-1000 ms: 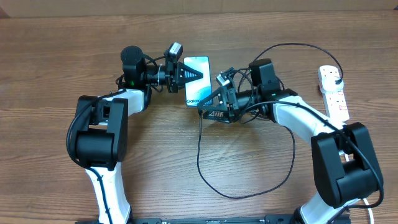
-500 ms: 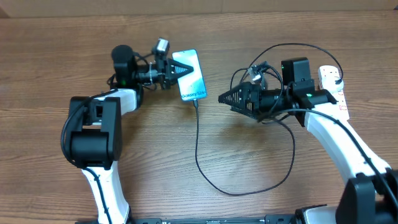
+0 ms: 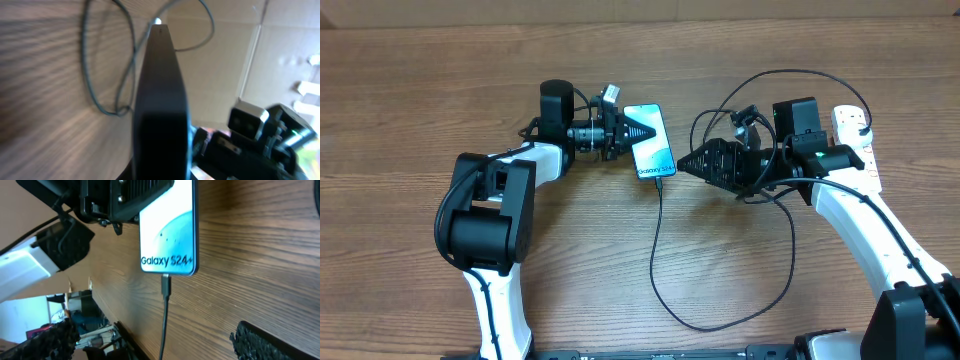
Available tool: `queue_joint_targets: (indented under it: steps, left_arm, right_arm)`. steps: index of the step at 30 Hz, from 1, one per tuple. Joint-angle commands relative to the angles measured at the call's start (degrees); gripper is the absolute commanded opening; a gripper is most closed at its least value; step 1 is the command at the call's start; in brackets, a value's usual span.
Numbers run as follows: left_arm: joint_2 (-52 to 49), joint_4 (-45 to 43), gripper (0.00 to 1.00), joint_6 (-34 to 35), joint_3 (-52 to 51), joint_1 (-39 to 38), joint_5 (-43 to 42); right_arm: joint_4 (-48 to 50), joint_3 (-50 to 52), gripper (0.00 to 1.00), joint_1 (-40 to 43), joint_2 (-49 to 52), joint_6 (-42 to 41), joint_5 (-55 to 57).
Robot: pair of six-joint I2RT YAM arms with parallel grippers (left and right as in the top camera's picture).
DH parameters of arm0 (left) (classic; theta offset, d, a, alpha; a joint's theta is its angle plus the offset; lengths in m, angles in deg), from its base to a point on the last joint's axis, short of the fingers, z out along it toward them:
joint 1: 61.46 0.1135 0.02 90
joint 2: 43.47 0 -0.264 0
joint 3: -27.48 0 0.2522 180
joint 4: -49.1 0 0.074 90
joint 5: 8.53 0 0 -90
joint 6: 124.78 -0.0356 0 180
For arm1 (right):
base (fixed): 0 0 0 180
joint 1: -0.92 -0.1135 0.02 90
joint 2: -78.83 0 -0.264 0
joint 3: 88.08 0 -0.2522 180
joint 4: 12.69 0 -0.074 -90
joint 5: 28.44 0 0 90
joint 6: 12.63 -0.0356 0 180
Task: Plug charger to phone and switch on socket
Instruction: 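Open the right gripper and lower the phone toward the table with the left gripper, then lay the phone flat on the table and open the left gripper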
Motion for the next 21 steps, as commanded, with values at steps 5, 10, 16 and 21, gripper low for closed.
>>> queue_joint_targets:
  steps: [5, 10, 16, 21]
  left_arm:
    - [-0.2, 16.9, 0.04, -17.1, 6.2, -1.7, 9.5]
    - [-0.2, 39.6, 0.04, -32.4, 16.4, -3.4, 18.9]
    - [-0.2, 55.2, 0.04, -41.7, 23.3, -3.7, 31.7]
    - [-0.2, 58.9, 0.04, -43.2, 23.2, -3.8, 40.0]
  right_arm:
    - [-1.6, -0.2, 1.00, -0.2, -0.6, 2.6, 2.1]
    - [-1.6, -0.2, 1.00, -0.1, -0.6, 2.6, 3.0]
    - [-1.6, -0.2, 1.00, -0.1, -0.6, 2.6, 4.7]
    - [-1.6, -0.2, 1.00, -0.1, -0.6, 2.6, 4.9]
